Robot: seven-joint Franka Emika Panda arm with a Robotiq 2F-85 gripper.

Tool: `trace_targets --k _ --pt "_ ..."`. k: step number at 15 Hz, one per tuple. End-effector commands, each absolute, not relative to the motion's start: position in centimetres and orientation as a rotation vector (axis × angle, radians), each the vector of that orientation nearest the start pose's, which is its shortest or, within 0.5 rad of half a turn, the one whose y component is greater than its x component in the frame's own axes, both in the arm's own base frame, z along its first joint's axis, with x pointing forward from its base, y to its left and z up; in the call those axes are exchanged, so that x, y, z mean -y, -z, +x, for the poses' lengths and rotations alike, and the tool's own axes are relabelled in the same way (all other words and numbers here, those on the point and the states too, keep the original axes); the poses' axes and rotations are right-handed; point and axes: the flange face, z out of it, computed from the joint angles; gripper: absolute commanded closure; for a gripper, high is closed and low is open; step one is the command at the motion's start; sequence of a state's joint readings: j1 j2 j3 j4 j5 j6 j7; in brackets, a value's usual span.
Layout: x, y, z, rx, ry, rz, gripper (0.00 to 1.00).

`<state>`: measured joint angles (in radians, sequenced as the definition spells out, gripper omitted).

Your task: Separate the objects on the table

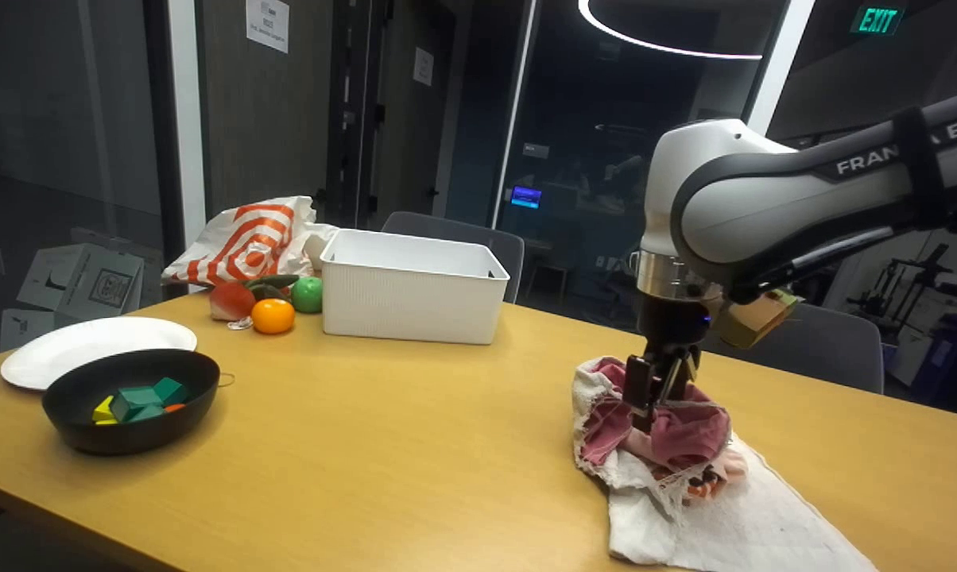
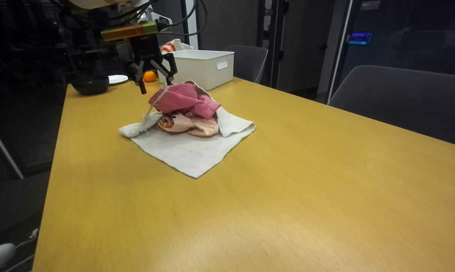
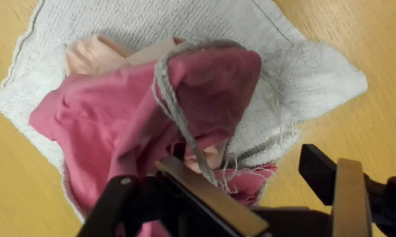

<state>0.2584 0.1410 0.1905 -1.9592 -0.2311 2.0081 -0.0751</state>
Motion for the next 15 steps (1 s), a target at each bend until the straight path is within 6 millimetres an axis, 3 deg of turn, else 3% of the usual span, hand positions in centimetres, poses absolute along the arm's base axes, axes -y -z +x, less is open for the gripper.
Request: trace_targets --k 1,7,11,15 --pt "-21.9 -41.1 50.6 1.162 -0.092 -3.142 0.42" --pt "-20.1 -40.3 50.1 1.179 -0.142 -3.096 0.87" --pt "-18.8 -40.3 50.3 1.062 -0.216 -3.062 0.94" --pt "-17.1 -41.9 49.9 0.968 -0.322 -3.014 0.88"
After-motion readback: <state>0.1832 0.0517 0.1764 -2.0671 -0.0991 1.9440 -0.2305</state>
